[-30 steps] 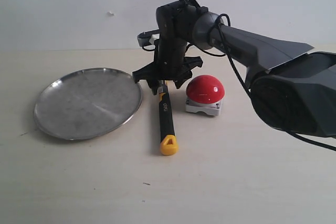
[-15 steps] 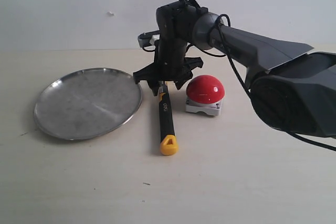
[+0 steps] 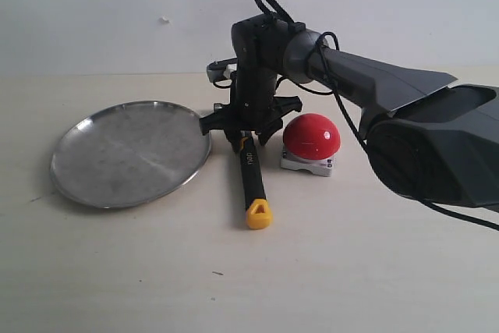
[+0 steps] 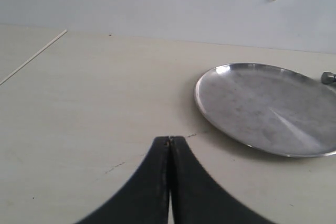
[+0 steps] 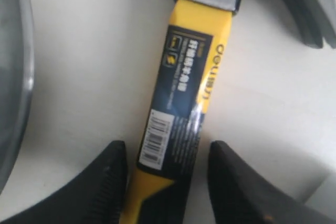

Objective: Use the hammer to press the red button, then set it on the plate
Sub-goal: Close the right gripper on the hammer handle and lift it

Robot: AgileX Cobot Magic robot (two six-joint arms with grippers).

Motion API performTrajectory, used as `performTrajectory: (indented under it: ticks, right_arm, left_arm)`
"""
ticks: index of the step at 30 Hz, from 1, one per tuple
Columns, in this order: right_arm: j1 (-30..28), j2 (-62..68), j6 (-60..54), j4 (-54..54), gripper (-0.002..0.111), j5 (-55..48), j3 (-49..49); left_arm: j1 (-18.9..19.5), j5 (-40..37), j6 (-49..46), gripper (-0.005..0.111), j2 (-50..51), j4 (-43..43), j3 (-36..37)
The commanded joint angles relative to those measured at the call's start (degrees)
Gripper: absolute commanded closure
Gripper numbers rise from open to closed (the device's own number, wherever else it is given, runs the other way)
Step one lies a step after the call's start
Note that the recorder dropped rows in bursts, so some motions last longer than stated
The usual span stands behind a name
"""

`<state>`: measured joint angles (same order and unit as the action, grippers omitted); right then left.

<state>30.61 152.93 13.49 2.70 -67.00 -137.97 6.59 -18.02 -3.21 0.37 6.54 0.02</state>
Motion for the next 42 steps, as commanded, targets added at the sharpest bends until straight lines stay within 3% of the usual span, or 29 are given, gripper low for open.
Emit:
performTrajectory:
  ticks: [1, 6, 16, 42]
  right_arm:
    - [-0.03, 0.53, 0.15, 0.61, 0.079, 0.69, -0.35]
    - [-0.03, 0.42, 0.27, 0.61, 0.108, 0.82, -0.35]
    - [-0.03, -0.17, 6.15, 5.65, 0.108, 1.63, -0.35]
    - [-0.03, -10.56, 6.16, 12.58, 0.108, 4.41, -0.35]
  left_arm:
    - [0.03, 0.12, -0.05, 0.107, -0.37, 0.33, -0.02]
    - [0.03, 0.12, -0.05, 0.107, -0.37, 0.33, -0.02]
    - [0.03, 0.12, -0.05, 0.107, -0.37, 0.33, -0.02]
    - [0.03, 0.12, -0.05, 0.107, -0.37, 0.33, -0.02]
